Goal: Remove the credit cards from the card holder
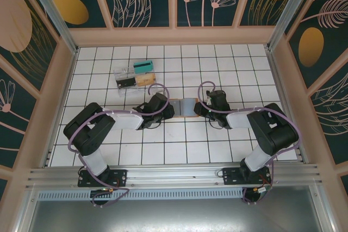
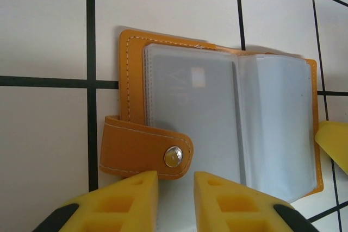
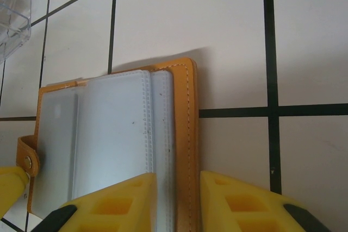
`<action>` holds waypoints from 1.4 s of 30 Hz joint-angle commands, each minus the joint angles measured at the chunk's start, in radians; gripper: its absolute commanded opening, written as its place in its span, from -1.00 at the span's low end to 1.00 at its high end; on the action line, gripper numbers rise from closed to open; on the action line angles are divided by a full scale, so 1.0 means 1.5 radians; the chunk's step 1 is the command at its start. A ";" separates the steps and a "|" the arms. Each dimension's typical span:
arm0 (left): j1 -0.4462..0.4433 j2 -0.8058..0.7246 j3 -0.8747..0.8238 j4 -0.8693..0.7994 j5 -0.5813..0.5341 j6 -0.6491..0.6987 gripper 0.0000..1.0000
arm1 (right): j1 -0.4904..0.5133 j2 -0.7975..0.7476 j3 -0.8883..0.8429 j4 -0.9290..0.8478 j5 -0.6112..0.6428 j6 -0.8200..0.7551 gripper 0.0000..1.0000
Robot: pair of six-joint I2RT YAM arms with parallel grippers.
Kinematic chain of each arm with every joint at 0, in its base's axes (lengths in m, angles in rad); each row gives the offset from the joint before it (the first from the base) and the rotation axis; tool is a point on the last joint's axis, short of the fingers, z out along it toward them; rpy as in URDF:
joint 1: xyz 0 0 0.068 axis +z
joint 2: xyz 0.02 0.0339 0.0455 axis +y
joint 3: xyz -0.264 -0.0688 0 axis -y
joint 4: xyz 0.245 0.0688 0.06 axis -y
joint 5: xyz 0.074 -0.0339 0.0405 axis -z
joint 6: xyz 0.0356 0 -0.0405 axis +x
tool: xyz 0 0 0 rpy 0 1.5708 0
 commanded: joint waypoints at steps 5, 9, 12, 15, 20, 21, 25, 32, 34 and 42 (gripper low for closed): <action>-0.003 0.016 0.010 -0.030 -0.006 -0.010 -0.50 | 0.001 0.022 0.013 0.004 -0.031 0.013 -0.44; -0.004 0.028 0.017 -0.029 0.008 -0.011 -0.50 | 0.000 0.024 0.013 0.006 -0.035 0.012 -0.44; -0.004 0.035 0.019 -0.024 0.017 -0.012 -0.48 | 0.000 0.026 0.014 0.007 -0.037 0.014 -0.44; -0.006 0.035 0.016 0.002 0.035 -0.010 -0.43 | 0.000 0.026 0.014 0.008 -0.038 0.014 -0.44; -0.013 0.031 0.012 0.056 0.078 -0.001 -0.30 | 0.001 0.030 0.015 0.009 -0.042 0.015 -0.44; -0.013 0.033 0.013 0.063 0.084 0.000 -0.27 | 0.001 0.030 0.016 0.009 -0.042 0.015 -0.44; -0.016 0.046 0.019 0.072 0.096 -0.002 -0.21 | 0.000 0.031 0.016 0.009 -0.043 0.015 -0.44; -0.017 0.037 0.020 0.091 0.102 -0.005 -0.03 | 0.000 0.032 0.016 0.010 -0.046 0.015 -0.44; -0.017 0.030 0.022 0.090 0.098 -0.005 0.06 | 0.000 0.032 0.016 0.010 -0.045 0.016 -0.44; -0.017 0.021 0.039 0.075 0.094 0.009 0.22 | 0.001 0.034 0.016 0.011 -0.049 0.017 -0.45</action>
